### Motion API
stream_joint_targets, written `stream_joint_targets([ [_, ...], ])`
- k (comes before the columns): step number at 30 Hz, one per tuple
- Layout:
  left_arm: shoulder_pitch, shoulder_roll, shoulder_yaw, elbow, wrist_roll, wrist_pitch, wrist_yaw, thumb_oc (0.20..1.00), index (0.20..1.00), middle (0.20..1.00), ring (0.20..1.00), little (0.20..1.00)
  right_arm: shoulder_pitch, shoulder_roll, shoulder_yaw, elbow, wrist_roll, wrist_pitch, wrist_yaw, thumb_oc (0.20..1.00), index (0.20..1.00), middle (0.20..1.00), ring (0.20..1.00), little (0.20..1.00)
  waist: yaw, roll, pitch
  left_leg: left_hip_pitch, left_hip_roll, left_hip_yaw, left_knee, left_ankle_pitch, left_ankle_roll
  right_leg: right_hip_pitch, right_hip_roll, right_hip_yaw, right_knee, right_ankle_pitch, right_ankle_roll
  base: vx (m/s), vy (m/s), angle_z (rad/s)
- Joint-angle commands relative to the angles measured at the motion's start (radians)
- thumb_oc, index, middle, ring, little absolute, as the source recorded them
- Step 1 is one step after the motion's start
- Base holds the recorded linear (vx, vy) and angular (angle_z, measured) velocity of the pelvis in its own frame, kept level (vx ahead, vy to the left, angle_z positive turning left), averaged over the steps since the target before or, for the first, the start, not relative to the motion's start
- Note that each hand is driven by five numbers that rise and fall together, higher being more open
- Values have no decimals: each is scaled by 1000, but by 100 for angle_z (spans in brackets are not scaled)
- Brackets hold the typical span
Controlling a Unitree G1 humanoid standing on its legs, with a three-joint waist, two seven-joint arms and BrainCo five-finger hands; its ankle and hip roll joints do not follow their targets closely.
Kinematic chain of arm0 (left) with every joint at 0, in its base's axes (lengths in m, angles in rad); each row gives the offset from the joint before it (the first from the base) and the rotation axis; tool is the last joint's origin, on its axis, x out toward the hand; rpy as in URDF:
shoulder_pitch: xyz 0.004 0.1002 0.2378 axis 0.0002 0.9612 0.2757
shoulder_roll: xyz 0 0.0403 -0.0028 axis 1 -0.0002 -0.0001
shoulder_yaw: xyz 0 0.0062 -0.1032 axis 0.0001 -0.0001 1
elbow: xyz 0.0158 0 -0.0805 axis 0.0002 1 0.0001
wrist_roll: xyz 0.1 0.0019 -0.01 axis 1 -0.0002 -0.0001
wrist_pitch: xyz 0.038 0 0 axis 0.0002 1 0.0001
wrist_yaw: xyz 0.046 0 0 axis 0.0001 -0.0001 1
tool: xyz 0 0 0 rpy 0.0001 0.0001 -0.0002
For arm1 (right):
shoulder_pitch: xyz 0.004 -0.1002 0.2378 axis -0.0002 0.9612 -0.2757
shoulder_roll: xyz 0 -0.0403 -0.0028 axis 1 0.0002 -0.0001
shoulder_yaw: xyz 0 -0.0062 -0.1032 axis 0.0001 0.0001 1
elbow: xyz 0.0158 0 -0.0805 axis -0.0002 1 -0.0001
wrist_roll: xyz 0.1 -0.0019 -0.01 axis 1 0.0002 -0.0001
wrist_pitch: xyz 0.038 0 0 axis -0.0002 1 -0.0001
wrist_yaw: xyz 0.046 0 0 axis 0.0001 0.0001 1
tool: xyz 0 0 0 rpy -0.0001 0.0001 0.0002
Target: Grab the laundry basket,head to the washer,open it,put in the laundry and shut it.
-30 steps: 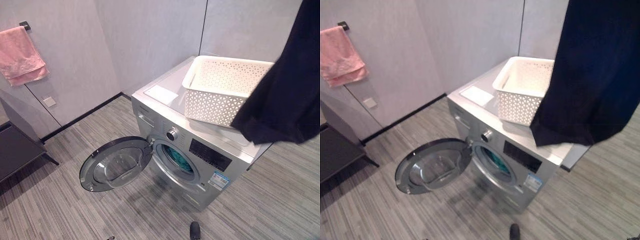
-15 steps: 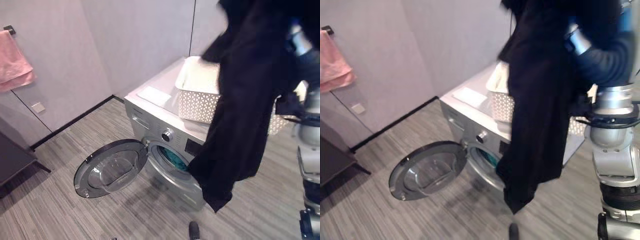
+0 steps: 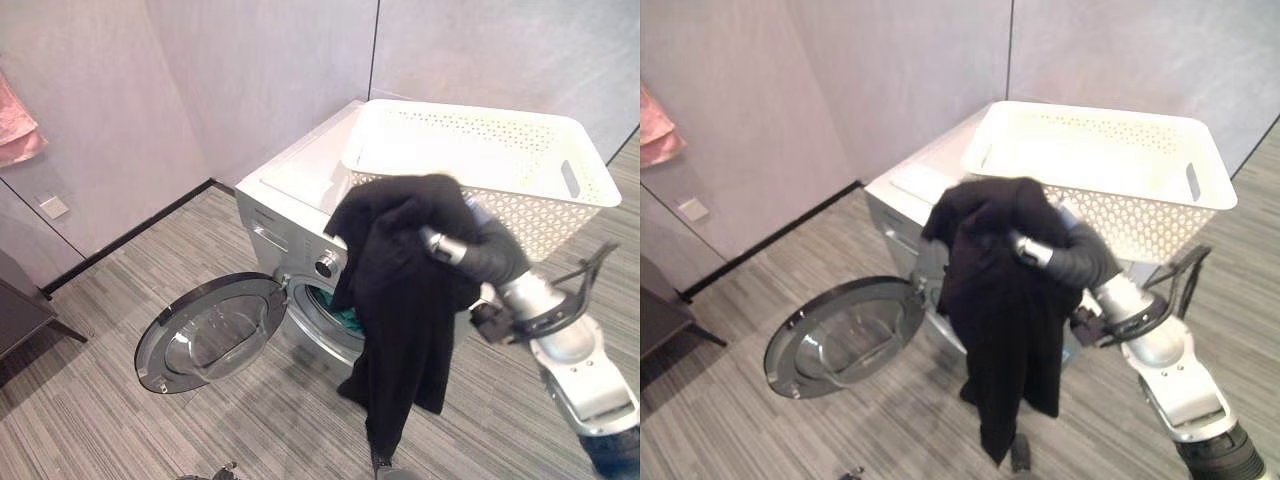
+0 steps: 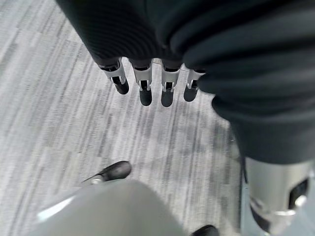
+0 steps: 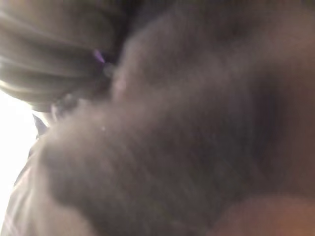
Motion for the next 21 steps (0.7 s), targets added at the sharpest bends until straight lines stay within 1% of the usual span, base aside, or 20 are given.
stream_joint_targets([
  [1,64,171,-15,-408,-225,-194,-2,1000,1000,1000,1000,1000,73,-22,-28,-35,156,-77,41,200,200,200,200,200,26,-68,1,8,29,-14,4,49,-4,77,-59,23,26,-98,62,-39,6,3],
  [2,64,171,-15,-408,-225,-194,-2,1000,1000,1000,1000,1000,73,-22,-28,-35,156,-77,41,200,200,200,200,200,26,-68,1,8,29,-14,4,49,-4,77,-59,23,26,-98,62,-46,3,17],
  [3,95,206,-33,-526,-253,-212,-17,1000,1000,1000,1000,1000,105,-35,-19,-45,171,-83,61,200,200,200,200,200,31,-67,6,4,30,-19,4,52,-4,78,-62,19,25,-98,66,-2,-2,34],
  [4,124,237,-43,-624,-273,-217,-36,1000,1000,1000,1000,1000,128,-41,-10,-47,180,-80,71,200,200,200,200,200,33,-66,5,2,30,-21,4,53,-4,79,-64,15,24,-98,67,2,0,38],
  [5,157,289,-51,-743,-300,-230,-69,1000,1000,1000,1000,1000,154,-56,-5,-43,190,-78,88,200,200,200,200,200,36,-63,6,-1,31,-25,4,53,-4,79,-65,13,24,-98,69,14,14,30],
  [6,183,358,-62,-880,-321,-242,-106,1000,1000,1000,1000,1000,158,-78,23,-24,198,-66,106,200,200,200,200,200,40,-58,6,-5,31,-24,4,54,-5,81,-68,9,21,-98,72,10,13,17],
  [7,187,361,-59,-886,-323,-239,-107,1000,1000,1000,1000,1000,157,-77,25,-23,199,-67,106,200,200,200,200,200,40,-59,5,-5,31,-24,4,53,-5,81,-68,9,21,-98,72,12,13,13],
  [9,195,435,-60,-1020,-328,-247,-135,1000,1000,1000,1000,1000,146,-96,50,-7,197,-53,117,200,200,200,200,200,42,-56,4,-7,30,-24,4,53,-6,82,-70,7,19,-96,74,13,3,6],
  [10,198,437,-58,-1024,-329,-244,-136,1000,1000,1000,1000,1000,145,-96,52,-5,196,-54,117,200,200,200,200,200,41,-57,4,-7,30,-23,4,53,-6,82,-70,7,19,-96,74,18,0,5],
  [11,178,488,-71,-1112,-319,-242,-150,1000,1000,1000,1000,1000,121,-109,72,6,202,-45,123,200,200,200,200,200,42,-56,2,-8,30,-24,4,51,-7,83,-72,7,17,-96,76,11,-1,4],
  [14,178,488,-71,-1112,-319,-242,-150,1000,1000,1000,1000,1000,121,-109,72,6,202,-45,123,200,200,200,200,200,42,-56,2,-8,30,-24,4,51,-7,83,-72,7,17,-96,76,0,0,0],
  [15,152,520,-75,-1186,-344,-245,-165,1000,1000,1000,1000,1000,97,-123,87,13,185,-35,121,200,200,200,200,200,43,-54,2,-11,30,-25,4,51,-8,84,-73,9,16,-96,77,0,0,0],
  [17,137,541,-81,-1248,-392,-239,-193,1000,1000,1000,1000,1000,79,-128,100,19,173,-31,119,200,200,200,200,200,41,-53,2,-11,30,-25,4,49,-8,86,-75,9,16,-97,77,0,0,0],
  [19,108,553,-114,-1284,-443,-224,-227,1000,1000,1000,1000,1000,51,-122,126,22,156,-25,114,200,200,200,200,200,39,-53,2,-11,29,-24,4,47,-7,88,-77,9,15,-99,77,0,0,0],
  [20,90,559,-133,-1291,-450,-216,-238,1000,1000,1000,1000,1000,35,-118,136,20,154,-23,114,200,200,200,200,200,37,-52,3,-12,29,-25,4,47,-7,88,-76,11,15,-100,76,0,0,0],
  [21,49,561,-174,-1282,-440,-202,-251,1000,1000,1000,1000,1000,3,-106,155,25,150,-19,107,200,200,200,200,200,33,-51,7,-14,29,-26,4,47,-6,85,-76,12,15,-100,76,0,0,0],
])
